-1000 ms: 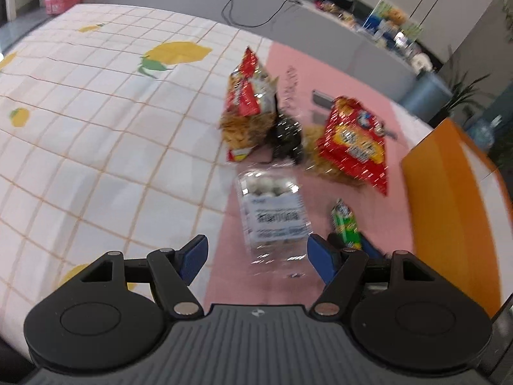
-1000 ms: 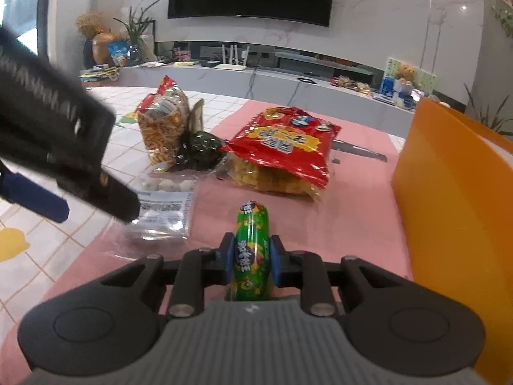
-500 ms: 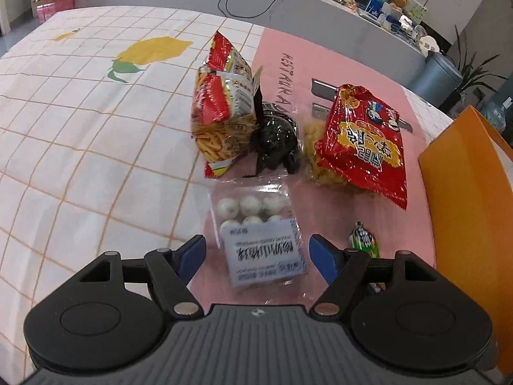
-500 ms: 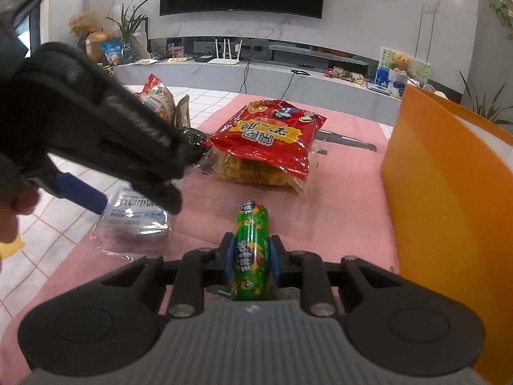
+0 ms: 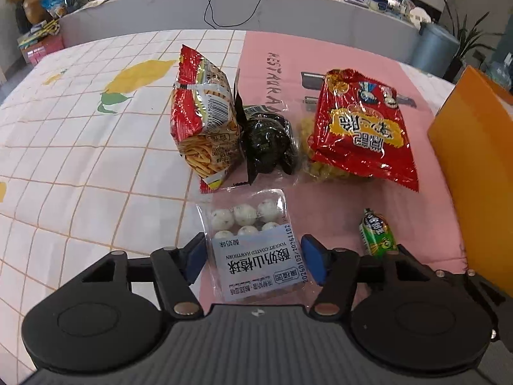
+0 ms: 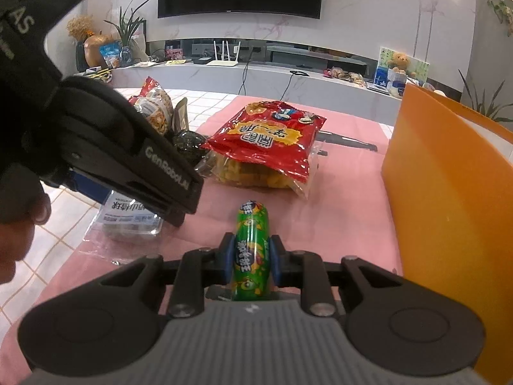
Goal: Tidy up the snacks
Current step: 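Grasp the clear egg-snack packet with the left tool while the right tool holds the green bottle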
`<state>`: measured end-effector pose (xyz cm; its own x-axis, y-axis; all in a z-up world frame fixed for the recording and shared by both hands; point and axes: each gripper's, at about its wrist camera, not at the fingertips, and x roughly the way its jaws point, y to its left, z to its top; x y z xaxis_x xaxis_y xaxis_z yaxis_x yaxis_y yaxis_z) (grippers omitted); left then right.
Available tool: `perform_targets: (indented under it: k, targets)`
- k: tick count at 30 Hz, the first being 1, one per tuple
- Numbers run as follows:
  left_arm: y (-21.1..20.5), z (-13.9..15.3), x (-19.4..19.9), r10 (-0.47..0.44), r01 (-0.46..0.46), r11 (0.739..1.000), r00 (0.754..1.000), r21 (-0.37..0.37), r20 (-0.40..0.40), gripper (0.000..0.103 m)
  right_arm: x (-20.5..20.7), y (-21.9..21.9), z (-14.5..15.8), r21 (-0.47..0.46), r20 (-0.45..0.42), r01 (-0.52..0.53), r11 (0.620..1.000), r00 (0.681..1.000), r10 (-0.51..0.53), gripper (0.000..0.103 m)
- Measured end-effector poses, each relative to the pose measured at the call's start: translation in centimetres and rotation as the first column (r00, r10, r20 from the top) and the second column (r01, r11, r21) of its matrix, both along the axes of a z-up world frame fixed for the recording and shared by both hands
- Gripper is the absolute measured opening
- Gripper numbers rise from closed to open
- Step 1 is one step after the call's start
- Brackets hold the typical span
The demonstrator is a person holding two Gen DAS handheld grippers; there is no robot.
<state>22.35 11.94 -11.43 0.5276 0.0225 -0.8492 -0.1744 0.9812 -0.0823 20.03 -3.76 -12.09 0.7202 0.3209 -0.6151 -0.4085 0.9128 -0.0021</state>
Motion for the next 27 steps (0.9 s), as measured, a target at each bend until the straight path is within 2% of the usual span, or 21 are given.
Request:
perform_targets:
  k: [3,7,12,20,24,27]
  targets:
    - [0.6,0.8,-0.6,0.015,-0.014,0.999,0.999,-0.038,0.031,0.071,-0.1,0.2,0.1,-0.003,0.004,0.010,1.000,1.000,-0.010,0.020]
    - [0.5,2.3,-1.5,0.030,-0.029,0.999,0.997,-0.026,0.066,0.070,-0.6,0.2,0.7,0.021,0.015,0.008,1.000,1.000,-0.009,0.020]
    - [0.5,3.9,-2.6,0.028,-0.024,0.999,0.996,-0.045,0.090,0.069,-1.6,0.3,2.5,0.068,0.052,-0.003,0.998,0.999,0.000,0.020]
    - [2.3,7.1,-5.0,0.079,-0.054,0.986,0.985,-0.160,0.155,0.069,-3.3,-0.6,5.9,0.127,0.111,-0.020,0.992,0.994,0.006,0.020]
    - [2.5,9.4,-6.6,0.079,-0.032,0.976,0.973,-0.216,0.216,0.069,-4.2,-2.0,8.4,0.166,0.151,-0.017,0.986,0.989,-0.008,0.020]
    - [1.9,10.9,-7.7,0.056,0.007,0.973,0.962,-0.229,0.268,0.069,-4.7,-4.0,10.2,0.204,0.169,0.010,0.979,0.985,-0.045,0.020]
